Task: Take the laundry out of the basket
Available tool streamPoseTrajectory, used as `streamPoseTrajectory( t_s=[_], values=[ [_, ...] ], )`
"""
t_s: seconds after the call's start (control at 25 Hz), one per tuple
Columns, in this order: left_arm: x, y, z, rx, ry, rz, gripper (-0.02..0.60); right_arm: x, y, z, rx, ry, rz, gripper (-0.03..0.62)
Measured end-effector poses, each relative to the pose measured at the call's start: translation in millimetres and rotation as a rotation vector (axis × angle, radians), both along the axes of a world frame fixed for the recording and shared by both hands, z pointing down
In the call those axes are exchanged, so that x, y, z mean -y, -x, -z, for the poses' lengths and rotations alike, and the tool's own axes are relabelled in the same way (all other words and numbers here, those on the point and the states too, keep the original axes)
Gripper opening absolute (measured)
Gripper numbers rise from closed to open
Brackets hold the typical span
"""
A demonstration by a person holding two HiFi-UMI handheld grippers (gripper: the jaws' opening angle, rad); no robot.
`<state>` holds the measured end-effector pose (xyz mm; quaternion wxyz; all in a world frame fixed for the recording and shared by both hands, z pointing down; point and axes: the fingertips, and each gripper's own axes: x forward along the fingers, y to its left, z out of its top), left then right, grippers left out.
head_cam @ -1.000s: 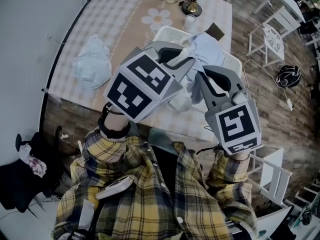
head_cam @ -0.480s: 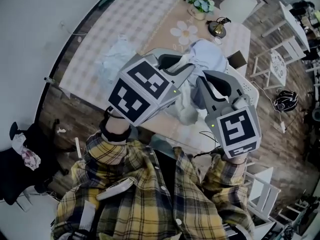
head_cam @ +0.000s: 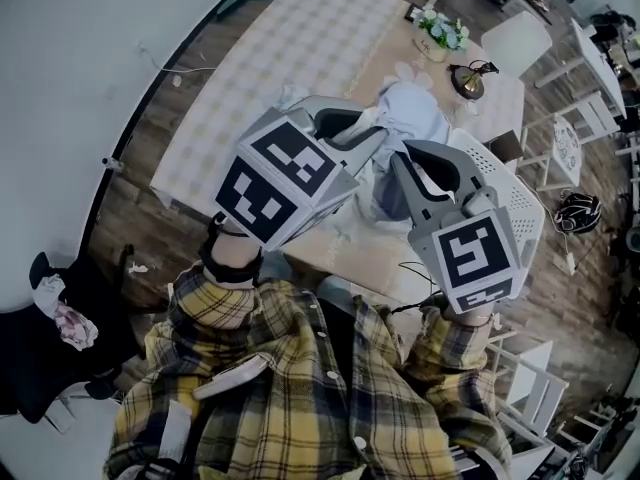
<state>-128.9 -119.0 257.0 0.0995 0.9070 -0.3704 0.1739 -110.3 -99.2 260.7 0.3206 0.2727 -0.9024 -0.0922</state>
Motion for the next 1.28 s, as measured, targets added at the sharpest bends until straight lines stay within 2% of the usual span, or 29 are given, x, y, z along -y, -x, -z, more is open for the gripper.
streamPoseTrajectory(
  t_s=[0.28,0.44,0.84,1.08,1.28],
  values=[
    [4,44,-16,0.031,0.019,-0.031,0.073,5,43,-24,-0.001,0.042,-0.039,0.032],
    [3,56,-34,0.032,0.043,-0.065,0.073,5,55,-41,0.007,0.073,-0.082,0.032],
    [-4,38,-91,0.047,0.155,-0.169,0.074,-4,37,-97,-0.021,0.214,-0.202,0.032],
    [-15,37,-144,0.065,0.271,-0.178,0.074,-12,39,-148,-0.035,0.332,-0.24,0.032],
    [-25,38,-190,0.049,0.378,-0.19,0.075,-19,40,-194,-0.059,0.428,-0.267,0.032]
  ],
)
